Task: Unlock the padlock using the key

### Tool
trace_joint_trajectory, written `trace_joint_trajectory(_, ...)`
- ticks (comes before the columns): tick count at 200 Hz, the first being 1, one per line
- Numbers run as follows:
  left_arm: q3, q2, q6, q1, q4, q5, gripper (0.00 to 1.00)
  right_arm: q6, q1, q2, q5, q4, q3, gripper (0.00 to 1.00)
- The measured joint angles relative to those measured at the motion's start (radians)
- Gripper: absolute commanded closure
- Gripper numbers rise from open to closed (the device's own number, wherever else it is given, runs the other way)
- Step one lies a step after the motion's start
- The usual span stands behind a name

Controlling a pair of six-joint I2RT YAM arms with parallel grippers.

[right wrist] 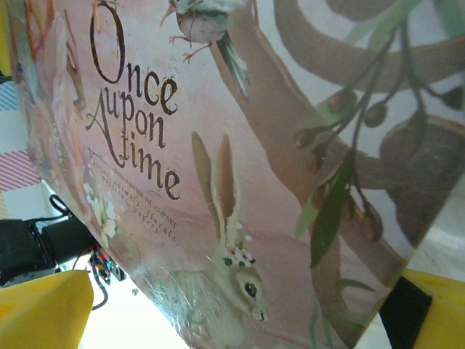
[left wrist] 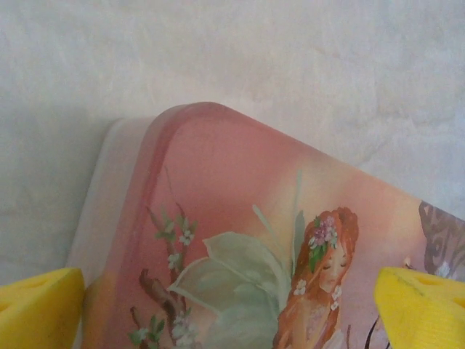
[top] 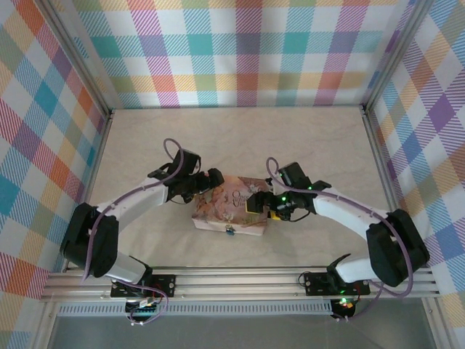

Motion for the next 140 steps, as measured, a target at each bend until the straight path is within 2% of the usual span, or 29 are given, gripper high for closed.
trace_joint_trajectory(31, 0.106, 0.101, 0.034, 0.021, -0.015, -0.046, 0.00, -0.001, 0.000, 0.082, 0.035, 0.005, 0.076, 0.00)
trace_joint_trajectory(85, 0.306, 0.304, 0.100, 0.083, -0.017, -0.062, 0.00, -0.008, -0.018, 0.232, 0.090, 0.004, 0.230, 0.00)
trace_joint_trajectory(140, 0.399, 0.388, 0.113, 0.122, 0.000, -0.056, 0.00, -0.028, -0.051, 0.302, 0.126, 0.047, 0.298, 0.00)
